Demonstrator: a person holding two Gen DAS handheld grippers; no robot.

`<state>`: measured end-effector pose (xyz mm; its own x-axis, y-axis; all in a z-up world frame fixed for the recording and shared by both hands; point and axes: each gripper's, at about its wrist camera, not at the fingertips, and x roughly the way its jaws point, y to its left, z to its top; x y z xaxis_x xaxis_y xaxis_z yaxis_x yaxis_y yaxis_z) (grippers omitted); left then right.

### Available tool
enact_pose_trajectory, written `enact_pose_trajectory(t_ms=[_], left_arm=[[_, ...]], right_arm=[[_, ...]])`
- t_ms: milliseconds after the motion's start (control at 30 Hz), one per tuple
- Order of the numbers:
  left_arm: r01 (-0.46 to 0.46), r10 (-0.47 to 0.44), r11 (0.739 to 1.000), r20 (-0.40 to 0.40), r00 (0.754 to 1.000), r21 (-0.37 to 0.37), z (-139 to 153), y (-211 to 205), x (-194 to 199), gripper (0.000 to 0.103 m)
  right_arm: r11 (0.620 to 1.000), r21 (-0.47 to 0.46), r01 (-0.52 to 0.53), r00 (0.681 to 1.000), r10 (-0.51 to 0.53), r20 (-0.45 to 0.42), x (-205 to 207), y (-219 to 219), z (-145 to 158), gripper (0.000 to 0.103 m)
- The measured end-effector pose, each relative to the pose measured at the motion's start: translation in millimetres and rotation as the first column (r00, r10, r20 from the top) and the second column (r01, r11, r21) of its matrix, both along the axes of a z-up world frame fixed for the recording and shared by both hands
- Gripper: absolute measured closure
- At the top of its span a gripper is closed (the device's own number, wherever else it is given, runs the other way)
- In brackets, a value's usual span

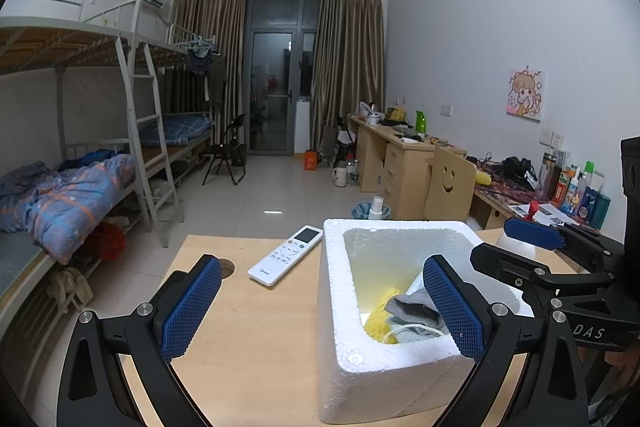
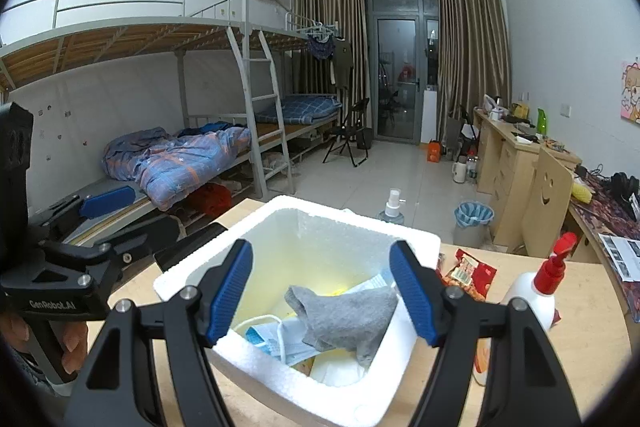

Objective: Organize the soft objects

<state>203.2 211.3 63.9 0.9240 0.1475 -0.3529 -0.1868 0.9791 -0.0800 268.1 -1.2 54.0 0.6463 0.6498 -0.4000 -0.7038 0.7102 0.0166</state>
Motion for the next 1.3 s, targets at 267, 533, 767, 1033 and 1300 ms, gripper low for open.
enact_pose_trajectory(t_ms=[267,533,767,1033,1300], left_arm=[[0.008,-0.008,1.000,0.005,1.000,0.018,5,-13,-11,0.002],[0.016,-0.016,1.000,0.022,1.000,0.011,15,-28,-27,0.002],[0.018,-0.020,0.999,0.054,0.998,0.036,28,-52,-52,0.002],[0.004,-0.009,0.998,0.084,0.996,0.066,39,-76,-83,0.002],[0.011,-0.016,0.999,0.099,0.995,0.050,47,-93,-105,0.002]], right_arm=[[1.000,0.014,0.014,1.000,-0.014,0.013,-11,-10,5,0.027],[0.998,0.046,0.030,0.999,-0.031,0.020,-22,-29,16,0.027],[0.997,0.065,0.051,0.997,-0.055,0.056,-39,-49,28,0.004],[0.992,0.097,0.077,0.992,-0.086,0.093,-63,-72,36,0.000],[0.992,0.095,0.088,0.988,-0.098,0.115,-86,-87,37,0.000]])
